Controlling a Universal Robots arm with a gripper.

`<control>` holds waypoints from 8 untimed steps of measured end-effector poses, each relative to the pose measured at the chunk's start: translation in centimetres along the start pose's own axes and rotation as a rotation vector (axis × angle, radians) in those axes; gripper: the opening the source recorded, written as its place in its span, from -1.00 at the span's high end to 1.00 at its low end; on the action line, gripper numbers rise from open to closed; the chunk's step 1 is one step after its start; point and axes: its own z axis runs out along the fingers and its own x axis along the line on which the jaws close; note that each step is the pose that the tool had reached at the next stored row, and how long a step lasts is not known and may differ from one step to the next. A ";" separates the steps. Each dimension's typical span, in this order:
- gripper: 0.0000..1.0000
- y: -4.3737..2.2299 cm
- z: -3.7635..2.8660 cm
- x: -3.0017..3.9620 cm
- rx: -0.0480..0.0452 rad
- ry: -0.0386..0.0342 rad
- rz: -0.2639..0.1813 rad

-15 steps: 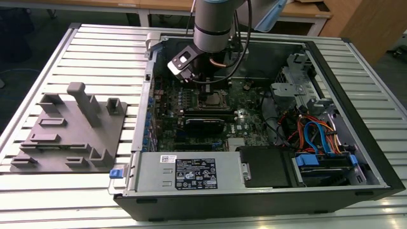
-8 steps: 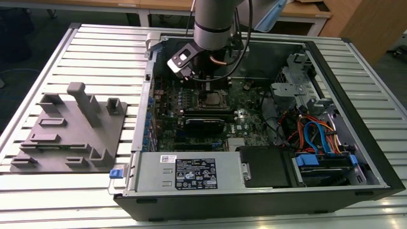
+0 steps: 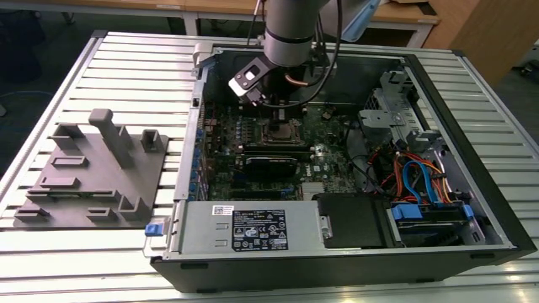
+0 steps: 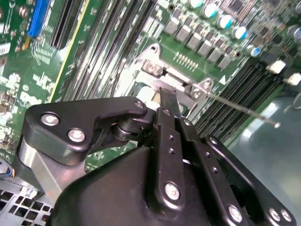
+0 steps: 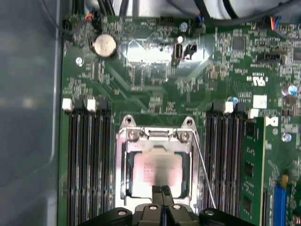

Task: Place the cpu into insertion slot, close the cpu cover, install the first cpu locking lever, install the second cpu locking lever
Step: 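Close the cpu cover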

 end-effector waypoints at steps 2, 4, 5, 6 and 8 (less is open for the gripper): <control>0.80 0.53 0.00 0.00 0.0006 0.0000 0.000; 0.80 1.17 -0.01 -0.01 0.0013 0.0000 0.000; 0.80 1.42 -0.02 -0.02 0.0016 0.0000 0.000; 0.80 1.65 -0.02 -0.02 0.0017 0.0000 0.000; 0.80 1.77 -0.02 -0.03 0.0018 0.0000 0.000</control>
